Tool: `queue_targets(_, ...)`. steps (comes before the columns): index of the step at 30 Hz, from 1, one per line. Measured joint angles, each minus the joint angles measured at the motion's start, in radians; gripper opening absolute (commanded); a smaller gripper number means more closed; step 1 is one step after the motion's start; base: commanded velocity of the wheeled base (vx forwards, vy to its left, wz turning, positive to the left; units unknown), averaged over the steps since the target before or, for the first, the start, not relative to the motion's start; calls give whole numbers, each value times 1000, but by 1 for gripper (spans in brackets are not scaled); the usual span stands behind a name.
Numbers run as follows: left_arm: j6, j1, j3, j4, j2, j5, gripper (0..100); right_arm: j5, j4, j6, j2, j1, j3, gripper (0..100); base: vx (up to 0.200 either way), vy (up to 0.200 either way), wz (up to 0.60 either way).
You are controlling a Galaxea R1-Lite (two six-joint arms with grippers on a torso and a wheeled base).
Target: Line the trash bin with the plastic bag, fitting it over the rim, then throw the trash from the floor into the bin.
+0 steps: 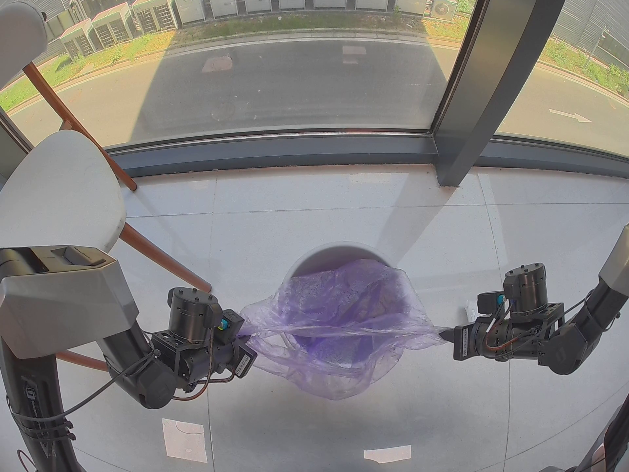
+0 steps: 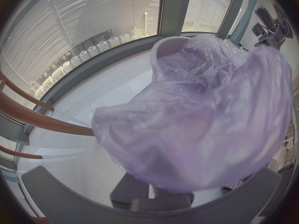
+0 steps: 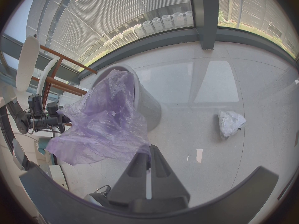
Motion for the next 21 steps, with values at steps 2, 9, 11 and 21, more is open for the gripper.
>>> queue_targets(2, 3, -1, 0, 0, 7, -1, 0, 10, -16, -26, 13, -17, 5, 0, 0, 0, 0)
queue_targets(9, 44, 34, -12, -23, 21, -1, 0, 47, -122, -100, 60, -105, 1, 0, 0, 0, 0)
queue_targets(11, 65, 50, -22, -24, 22, -1, 0, 57, -166, -117, 72, -124, -1, 0, 0, 0, 0)
queue_targets(21, 120, 69, -58, -28, 24, -82, 0, 94, -305, -137, 116, -141, 8, 0, 0, 0, 0)
